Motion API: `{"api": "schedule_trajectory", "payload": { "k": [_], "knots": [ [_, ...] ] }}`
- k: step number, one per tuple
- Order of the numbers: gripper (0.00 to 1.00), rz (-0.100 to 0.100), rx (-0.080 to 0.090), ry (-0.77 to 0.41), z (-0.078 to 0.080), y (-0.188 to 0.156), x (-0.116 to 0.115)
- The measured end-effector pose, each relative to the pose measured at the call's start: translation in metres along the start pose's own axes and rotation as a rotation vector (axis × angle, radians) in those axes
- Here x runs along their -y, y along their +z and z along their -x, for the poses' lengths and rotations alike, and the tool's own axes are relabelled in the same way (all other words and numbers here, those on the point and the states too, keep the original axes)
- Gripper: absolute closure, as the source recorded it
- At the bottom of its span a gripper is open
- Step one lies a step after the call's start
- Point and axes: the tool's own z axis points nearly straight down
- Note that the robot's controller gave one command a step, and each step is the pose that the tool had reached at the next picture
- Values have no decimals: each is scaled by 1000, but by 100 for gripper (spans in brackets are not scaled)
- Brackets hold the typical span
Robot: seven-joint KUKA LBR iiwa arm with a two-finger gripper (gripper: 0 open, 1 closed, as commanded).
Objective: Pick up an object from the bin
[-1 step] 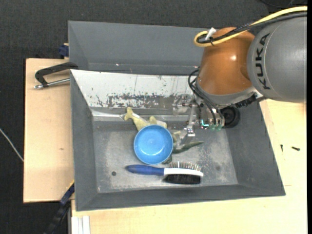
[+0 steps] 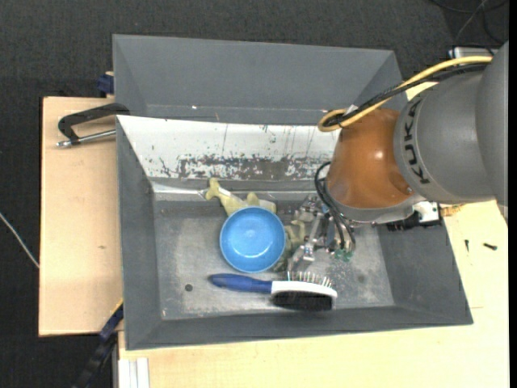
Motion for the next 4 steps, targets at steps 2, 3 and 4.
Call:
{"api": "schedule_trajectory", "payload": {
  "k": [2,3,4],
  "knots": [
    [100,-1,-21,-128,24,12,-39],
    [100,2,-4,-142,-29,-97,-46],
    [100,12,3,18,-34,-52,-15]
  ]
}}
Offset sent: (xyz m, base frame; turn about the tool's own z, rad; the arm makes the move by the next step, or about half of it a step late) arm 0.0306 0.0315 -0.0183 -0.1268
